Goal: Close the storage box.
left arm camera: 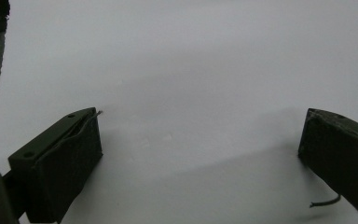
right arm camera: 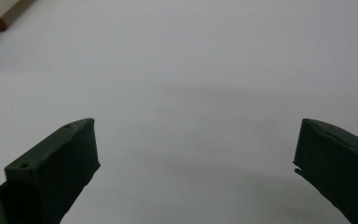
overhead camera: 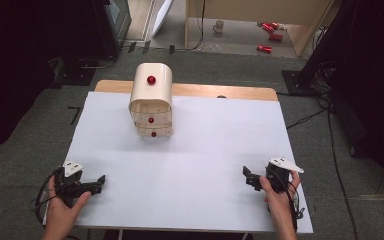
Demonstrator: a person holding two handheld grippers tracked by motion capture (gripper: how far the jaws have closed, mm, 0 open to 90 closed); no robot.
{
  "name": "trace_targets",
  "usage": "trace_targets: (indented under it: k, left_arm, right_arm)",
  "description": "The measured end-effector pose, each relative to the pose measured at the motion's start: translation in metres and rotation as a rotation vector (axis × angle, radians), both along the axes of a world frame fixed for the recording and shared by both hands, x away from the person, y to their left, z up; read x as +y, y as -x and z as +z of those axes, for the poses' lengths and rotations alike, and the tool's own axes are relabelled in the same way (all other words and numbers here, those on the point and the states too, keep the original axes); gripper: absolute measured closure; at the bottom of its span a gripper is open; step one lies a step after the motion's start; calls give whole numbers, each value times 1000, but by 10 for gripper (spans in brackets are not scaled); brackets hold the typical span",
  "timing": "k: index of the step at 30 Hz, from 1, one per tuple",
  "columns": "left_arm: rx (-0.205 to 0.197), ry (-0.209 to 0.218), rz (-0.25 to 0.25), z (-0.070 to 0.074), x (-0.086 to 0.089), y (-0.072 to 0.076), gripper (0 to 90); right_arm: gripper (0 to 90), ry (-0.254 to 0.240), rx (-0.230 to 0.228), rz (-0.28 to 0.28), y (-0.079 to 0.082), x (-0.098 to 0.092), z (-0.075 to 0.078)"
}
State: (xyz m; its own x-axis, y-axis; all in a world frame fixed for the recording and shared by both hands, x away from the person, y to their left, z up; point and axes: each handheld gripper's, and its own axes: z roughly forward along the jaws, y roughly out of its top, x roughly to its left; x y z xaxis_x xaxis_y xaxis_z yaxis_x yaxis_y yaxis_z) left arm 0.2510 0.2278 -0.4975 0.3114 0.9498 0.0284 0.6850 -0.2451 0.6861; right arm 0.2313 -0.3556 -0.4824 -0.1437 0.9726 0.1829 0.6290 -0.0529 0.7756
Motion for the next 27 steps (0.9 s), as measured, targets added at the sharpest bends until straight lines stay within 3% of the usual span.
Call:
trace_targets:
  k: [9, 13, 15, 17, 22, 27]
  left_arm:
    - [-1, 0, 1, 0, 0, 0, 0]
    - [-1, 1, 1, 0, 0, 0, 0]
    - [-1, 1, 1, 0, 0, 0, 0]
    - [-1, 1, 1, 0, 0, 0, 0]
    - [0, 0, 0, 0, 0, 0, 0]
    - [0, 0, 0, 0, 0, 0, 0]
  right_arm:
    - [0, 77, 18, -71, 22, -33, -7]
    - [0, 101, 33, -81, 29, -37, -14]
    - [0, 129, 38, -90, 32, -38, -16]
    - [0, 193, 59, -100, 33, -38, -19]
    - [0, 160, 80, -79, 31, -41, -21]
    - [0, 178, 96, -73, 29, -39, -22]
